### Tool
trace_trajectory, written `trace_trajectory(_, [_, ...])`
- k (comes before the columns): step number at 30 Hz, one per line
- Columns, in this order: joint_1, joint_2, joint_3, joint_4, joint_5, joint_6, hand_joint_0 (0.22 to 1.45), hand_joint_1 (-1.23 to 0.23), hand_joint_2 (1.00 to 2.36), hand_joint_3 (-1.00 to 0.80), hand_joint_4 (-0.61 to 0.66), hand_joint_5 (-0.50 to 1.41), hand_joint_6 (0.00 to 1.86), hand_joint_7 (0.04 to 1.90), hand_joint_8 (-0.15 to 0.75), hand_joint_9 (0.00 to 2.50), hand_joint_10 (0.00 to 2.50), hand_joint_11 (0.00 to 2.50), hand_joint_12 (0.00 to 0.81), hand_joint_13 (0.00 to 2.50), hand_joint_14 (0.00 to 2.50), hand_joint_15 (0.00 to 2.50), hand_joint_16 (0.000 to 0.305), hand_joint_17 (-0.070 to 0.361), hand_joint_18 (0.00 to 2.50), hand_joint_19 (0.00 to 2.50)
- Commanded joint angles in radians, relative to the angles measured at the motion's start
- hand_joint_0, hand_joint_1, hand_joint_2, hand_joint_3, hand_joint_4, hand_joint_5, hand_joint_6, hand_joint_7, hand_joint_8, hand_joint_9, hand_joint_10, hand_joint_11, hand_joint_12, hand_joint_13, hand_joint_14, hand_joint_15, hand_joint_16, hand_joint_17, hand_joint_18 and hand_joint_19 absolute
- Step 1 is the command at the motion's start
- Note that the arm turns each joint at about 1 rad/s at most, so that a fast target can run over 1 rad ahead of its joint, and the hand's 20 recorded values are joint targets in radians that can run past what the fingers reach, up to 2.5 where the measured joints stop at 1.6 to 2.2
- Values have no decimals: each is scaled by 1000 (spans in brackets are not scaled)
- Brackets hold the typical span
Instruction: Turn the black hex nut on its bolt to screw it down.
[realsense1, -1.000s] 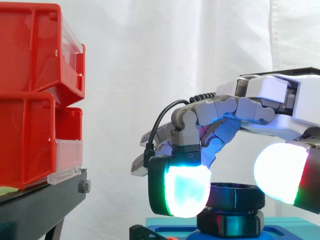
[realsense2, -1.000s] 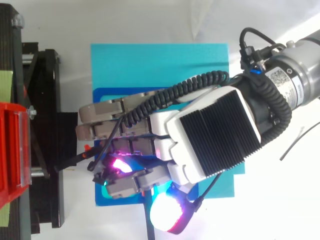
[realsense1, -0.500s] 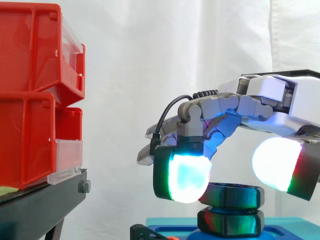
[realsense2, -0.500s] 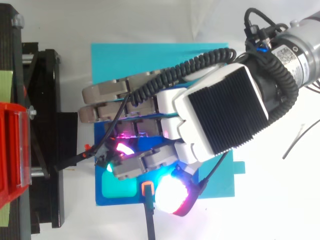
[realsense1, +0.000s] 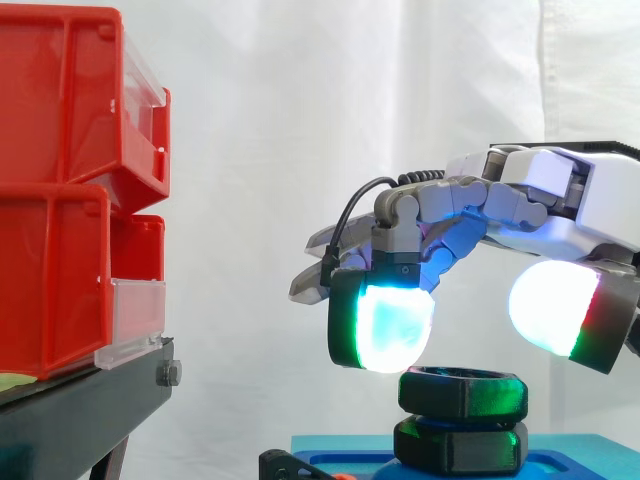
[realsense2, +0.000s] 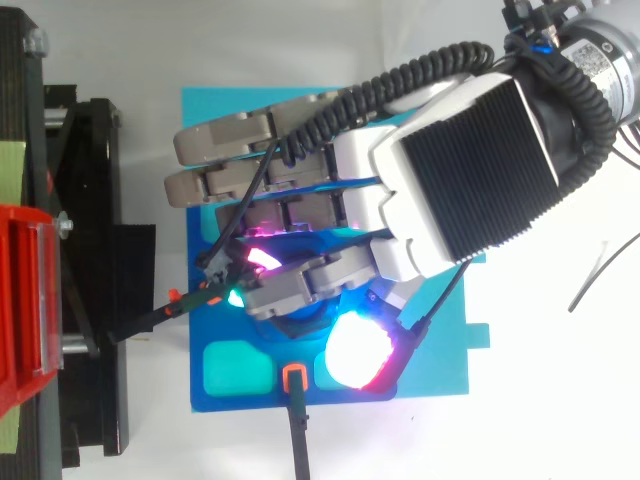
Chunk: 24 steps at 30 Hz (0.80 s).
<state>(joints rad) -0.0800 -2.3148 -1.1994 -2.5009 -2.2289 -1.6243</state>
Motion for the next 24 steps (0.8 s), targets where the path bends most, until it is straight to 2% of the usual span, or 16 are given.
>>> trace_trajectory(1, [-6,0,1,8,-12,9,542,-267,1000,-500,194,-10,503,1405,265,1001,3,128,337,617,1,14,50,112,500,118])
trace_trajectory(7, [6,0,12,2,-9,29,540,-268,1000,-500,221,-25,503,1309,271,996,4,145,341,615,0,14,50,112,500,121])
trace_trajectory(10, [26,0,20,10,12,43,540,-268,1000,-500,235,-33,504,1244,273,994,4,137,342,610,0,14,50,112,501,119])
trace_trajectory(11, [26,0,20,10,12,43,540,-268,1000,-500,241,-36,504,1220,274,992,4,137,343,608,0,17,50,112,501,121])
trace_trajectory(12, [40,0,20,14,35,43,540,-268,1000,-500,245,-37,504,1207,273,991,4,141,344,607,0,13,50,112,500,125])
trace_trajectory(17, [74,-1,21,25,81,34,540,-269,1000,-500,272,-48,504,1098,271,974,3,121,345,599,0,13,50,113,499,121])
trace_trajectory(18, [97,0,21,28,101,23,539,-269,1000,-500,274,-50,504,1071,270,972,4,125,345,599,0,10,50,113,499,115])
trace_trajectory(19, [108,0,21,25,118,15,539,-269,1000,-500,270,-52,504,1049,270,970,4,123,345,598,0,7,50,113,496,114])
trace_trajectory(20, [114,-15,21,17,150,1,539,-268,1000,-500,260,-51,504,1037,270,970,3,119,343,597,0,8,50,113,494,115])
trace_trajectory(22, [123,-18,21,13,170,-5,539,-269,1000,-500,250,-52,504,1019,266,968,4,117,344,592,0,8,51,114,493,116])
trace_trajectory(24, [129,-38,21,13,173,-5,539,-269,1000,-500,241,-52,504,1013,267,966,3,118,344,590,0,8,51,114,492,116])
